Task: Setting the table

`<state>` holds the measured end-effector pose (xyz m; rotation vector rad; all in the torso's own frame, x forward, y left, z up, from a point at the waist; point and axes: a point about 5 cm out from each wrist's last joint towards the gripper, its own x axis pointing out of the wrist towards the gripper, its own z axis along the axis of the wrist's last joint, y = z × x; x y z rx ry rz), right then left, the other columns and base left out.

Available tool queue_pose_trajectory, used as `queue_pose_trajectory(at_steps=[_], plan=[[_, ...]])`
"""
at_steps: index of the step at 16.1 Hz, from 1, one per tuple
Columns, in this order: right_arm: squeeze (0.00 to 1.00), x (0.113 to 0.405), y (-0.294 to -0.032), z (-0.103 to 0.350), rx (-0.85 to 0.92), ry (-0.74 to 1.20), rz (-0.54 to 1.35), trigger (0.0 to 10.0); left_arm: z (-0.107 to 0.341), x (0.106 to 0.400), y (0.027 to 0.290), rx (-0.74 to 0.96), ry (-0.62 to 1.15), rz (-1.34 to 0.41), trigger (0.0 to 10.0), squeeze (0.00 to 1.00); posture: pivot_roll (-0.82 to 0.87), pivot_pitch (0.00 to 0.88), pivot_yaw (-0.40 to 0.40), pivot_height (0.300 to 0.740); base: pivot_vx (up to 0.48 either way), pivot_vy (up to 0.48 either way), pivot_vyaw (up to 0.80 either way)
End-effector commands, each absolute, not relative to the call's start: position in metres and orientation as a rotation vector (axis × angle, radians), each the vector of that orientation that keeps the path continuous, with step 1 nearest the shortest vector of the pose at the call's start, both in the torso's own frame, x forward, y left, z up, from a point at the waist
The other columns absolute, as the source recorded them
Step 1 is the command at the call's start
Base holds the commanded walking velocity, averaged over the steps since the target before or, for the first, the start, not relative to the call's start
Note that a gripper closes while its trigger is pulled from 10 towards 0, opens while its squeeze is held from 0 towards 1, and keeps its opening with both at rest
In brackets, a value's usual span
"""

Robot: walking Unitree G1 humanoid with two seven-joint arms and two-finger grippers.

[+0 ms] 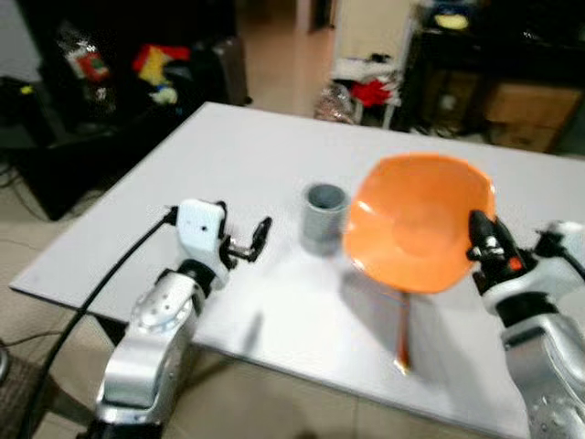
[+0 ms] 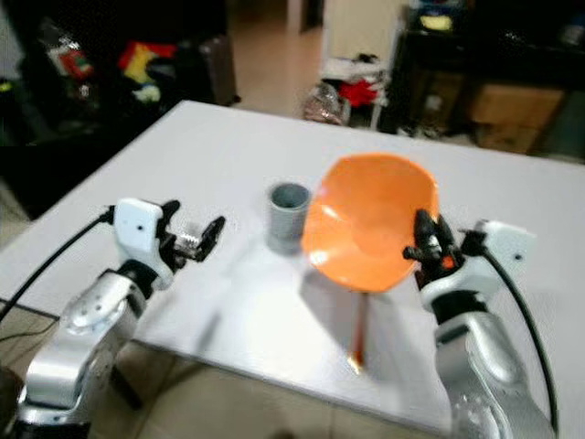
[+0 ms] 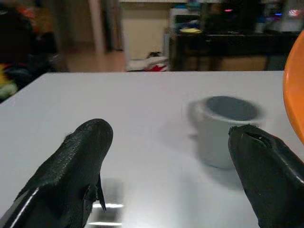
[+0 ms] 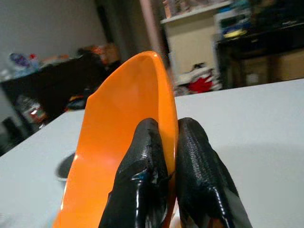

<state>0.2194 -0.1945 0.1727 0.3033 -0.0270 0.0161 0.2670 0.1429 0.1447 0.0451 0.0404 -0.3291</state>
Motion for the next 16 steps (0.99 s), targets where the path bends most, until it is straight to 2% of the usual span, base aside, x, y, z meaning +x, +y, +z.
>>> queue_pose_trajectory(at_steps=[1,5,12,16], plan=[[0.00,0.222,-0.196,0.184,0.300,-0.076,0.030,10.0,0.148,0.268,0.143,0.047,0.027,-0.329,10.0,0.00,-0.01,0.000,-0.038,0.740,0.326,0.000,0.00],[0.00,0.230,-0.210,0.187,0.280,-0.067,-0.029,10.0,0.149,0.268,0.143,0.055,0.023,-0.331,10.0,0.00,-0.01,0.000,-0.039,0.740,0.308,0.000,0.00],[0.00,0.256,-0.237,0.184,0.185,-0.007,-0.179,10.0,0.155,0.266,0.136,0.151,0.003,-0.461,10.0,0.00,0.00,0.000,-0.031,0.740,0.000,0.000,0.00],[0.00,0.275,-0.237,0.184,0.172,-0.010,-0.158,10.0,0.156,0.265,0.133,0.147,-0.004,-0.493,10.0,0.00,0.01,0.000,-0.027,0.740,0.000,0.000,0.00]])
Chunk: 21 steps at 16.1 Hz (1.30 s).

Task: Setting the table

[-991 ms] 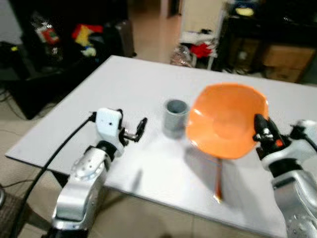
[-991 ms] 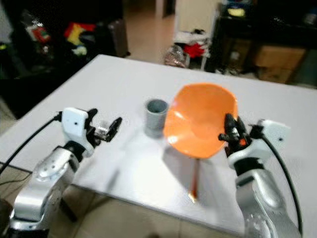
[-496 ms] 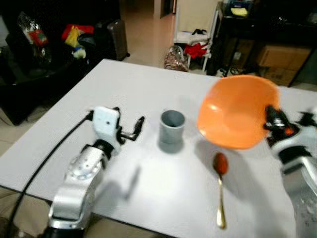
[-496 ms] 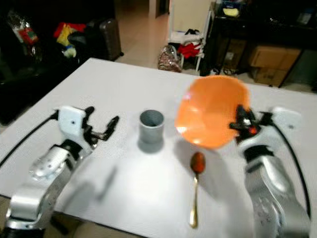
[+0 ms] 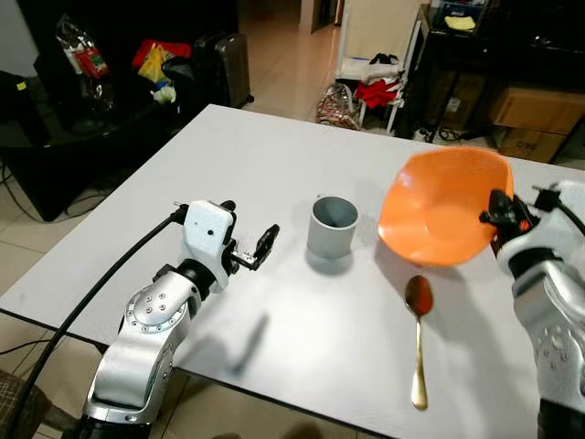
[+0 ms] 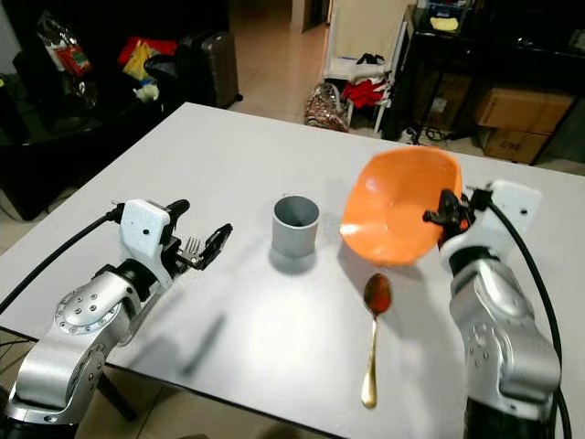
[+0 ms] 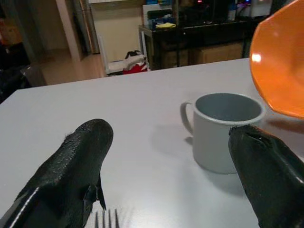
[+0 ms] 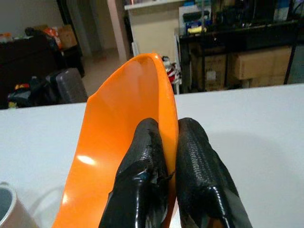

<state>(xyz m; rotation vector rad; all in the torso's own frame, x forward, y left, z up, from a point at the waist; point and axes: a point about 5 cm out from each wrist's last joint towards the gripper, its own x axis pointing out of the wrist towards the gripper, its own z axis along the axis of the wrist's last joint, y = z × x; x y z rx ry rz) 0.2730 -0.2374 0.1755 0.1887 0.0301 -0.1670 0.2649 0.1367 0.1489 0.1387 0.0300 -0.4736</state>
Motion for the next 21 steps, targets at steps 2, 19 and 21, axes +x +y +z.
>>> queue_pose_trajectory(at_steps=[2,19,21], plan=[[0.00,0.287,-0.232,0.179,0.168,-0.002,-0.128,10.0,0.156,0.264,0.132,0.139,-0.001,-0.513,10.0,0.00,0.01,0.000,-0.026,0.740,0.000,0.000,0.00],[0.00,0.318,-0.169,0.156,0.293,0.016,0.041,10.0,0.150,0.253,0.132,0.159,0.057,-0.619,10.0,0.00,0.03,0.000,-0.033,0.740,0.000,0.000,0.00],[0.00,0.316,-0.174,0.153,0.319,0.033,0.037,10.0,0.150,0.253,0.132,0.159,0.057,-0.619,10.0,0.00,0.03,0.000,-0.034,0.740,0.000,0.000,0.00]])
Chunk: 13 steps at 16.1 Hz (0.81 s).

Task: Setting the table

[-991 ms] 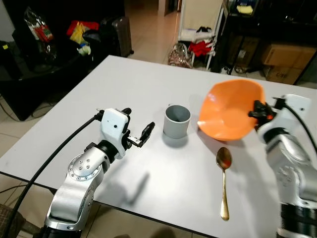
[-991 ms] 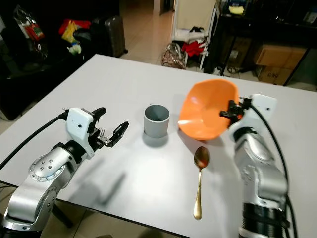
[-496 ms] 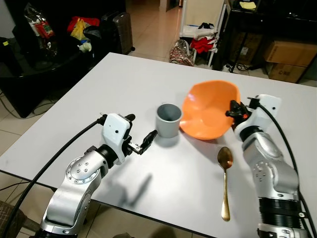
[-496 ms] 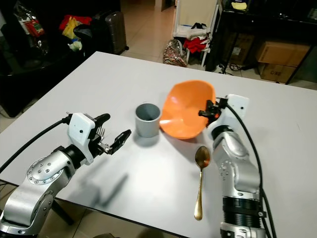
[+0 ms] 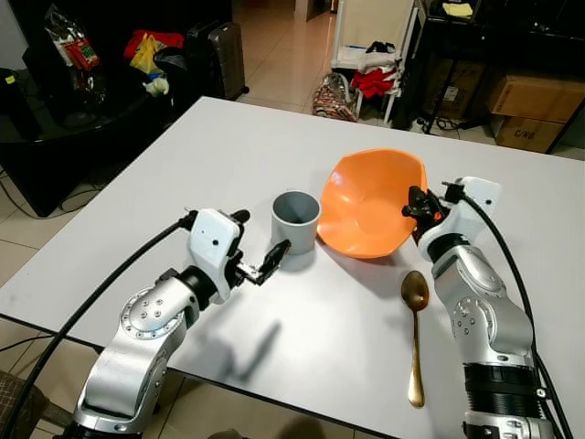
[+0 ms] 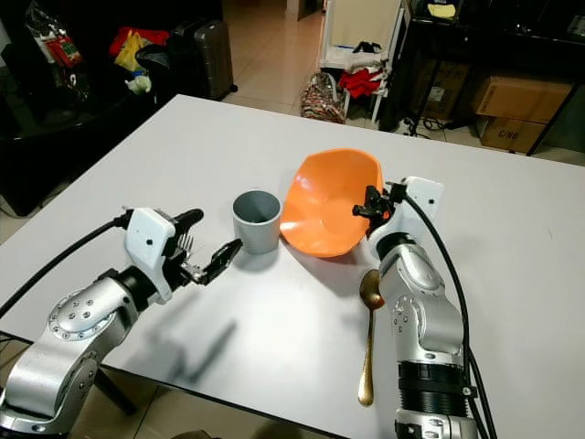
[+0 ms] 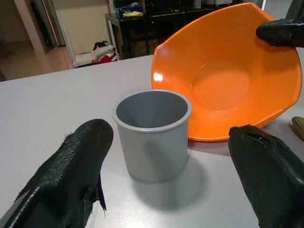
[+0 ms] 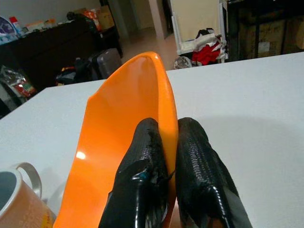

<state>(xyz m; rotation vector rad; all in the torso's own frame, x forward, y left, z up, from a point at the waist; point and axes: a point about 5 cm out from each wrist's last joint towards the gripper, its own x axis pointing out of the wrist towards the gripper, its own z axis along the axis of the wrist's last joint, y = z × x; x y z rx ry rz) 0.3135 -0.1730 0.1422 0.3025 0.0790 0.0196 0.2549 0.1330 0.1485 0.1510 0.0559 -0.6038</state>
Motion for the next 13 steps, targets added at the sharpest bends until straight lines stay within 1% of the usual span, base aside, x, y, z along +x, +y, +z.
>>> queue_pose_trajectory(at_steps=[1,2,3,7,9,13], plan=[[0.00,0.316,-0.176,0.150,0.339,0.056,0.041,10.0,0.150,0.253,0.132,0.159,0.057,-0.620,10.0,0.00,0.03,0.000,-0.032,0.740,0.000,0.000,0.00],[0.00,0.316,-0.176,0.149,0.348,0.067,0.044,10.0,0.150,0.253,0.132,0.160,0.057,-0.621,10.0,0.00,0.03,0.000,-0.032,0.740,0.000,0.000,0.00],[0.00,0.315,-0.180,0.139,0.373,0.140,0.057,10.0,0.150,0.252,0.131,0.159,0.058,-0.625,10.0,0.00,0.03,0.000,-0.030,0.740,0.000,0.000,0.00],[0.00,0.312,-0.194,0.130,0.444,0.200,0.017,10.0,0.150,0.252,0.130,0.159,0.061,-0.633,10.0,0.00,0.03,0.000,-0.029,0.740,0.000,0.000,0.00],[0.00,0.308,-0.201,0.126,0.515,0.224,-0.006,10.0,0.150,0.251,0.130,0.161,0.063,-0.643,10.0,0.00,0.03,0.000,-0.025,0.740,0.000,0.000,0.00],[0.00,0.300,-0.209,0.112,0.661,0.326,-0.032,10.0,0.147,0.244,0.123,0.162,0.099,-0.738,10.0,0.00,0.03,0.000,-0.019,0.740,0.000,0.000,0.00]])
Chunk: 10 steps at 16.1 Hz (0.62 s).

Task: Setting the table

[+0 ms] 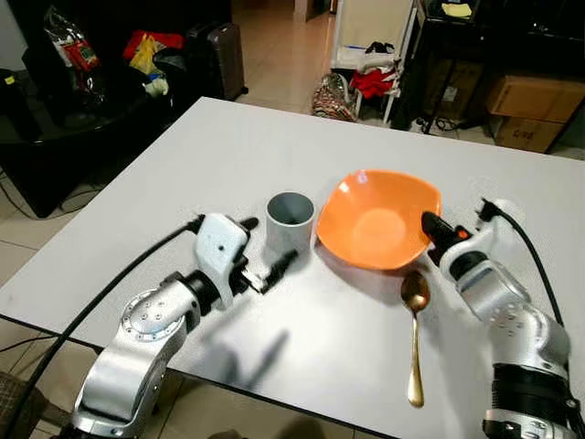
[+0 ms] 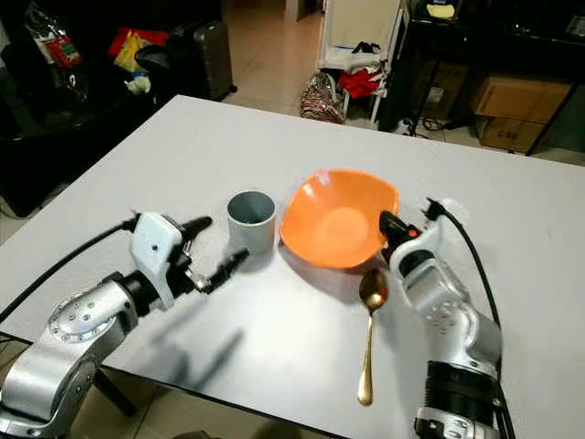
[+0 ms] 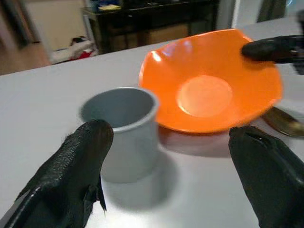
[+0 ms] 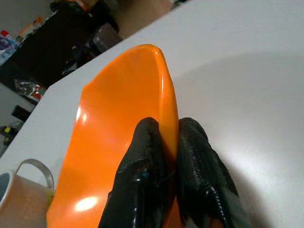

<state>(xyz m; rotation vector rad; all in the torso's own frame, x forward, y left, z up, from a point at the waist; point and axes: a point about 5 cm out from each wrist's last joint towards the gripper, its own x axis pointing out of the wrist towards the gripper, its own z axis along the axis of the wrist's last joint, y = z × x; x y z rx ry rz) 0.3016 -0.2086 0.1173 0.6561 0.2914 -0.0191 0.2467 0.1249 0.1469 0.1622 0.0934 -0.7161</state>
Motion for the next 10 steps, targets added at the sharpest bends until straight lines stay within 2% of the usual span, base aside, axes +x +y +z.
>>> queue_pose_trajectory(at_steps=[1,7,9,10], plan=[[0.00,0.2985,-0.2096,0.1091,0.699,0.352,-0.031,10.0,0.1467,0.2423,0.1205,0.161,0.104,-0.755,10.0,0.00,0.03,0.000,-0.017,0.740,0.000,0.000,0.00],[0.00,0.2947,-0.2079,0.1055,0.756,0.426,-0.017,10.0,0.1475,0.2414,0.1195,0.160,0.109,-0.766,10.0,0.00,0.03,0.000,-0.017,0.740,0.000,0.000,0.00],[1.00,0.2925,-0.2111,0.1038,0.765,0.434,-0.038,10.0,0.1473,0.2406,0.1186,0.159,0.110,-0.772,10.0,0.00,0.03,0.000,-0.016,0.740,0.000,0.000,0.00],[1.00,0.2924,-0.2116,0.1037,0.767,0.434,-0.043,10.0,0.1473,0.2406,0.1186,0.159,0.110,-0.772,10.0,0.00,0.03,0.000,-0.016,0.740,0.000,0.000,0.00]])
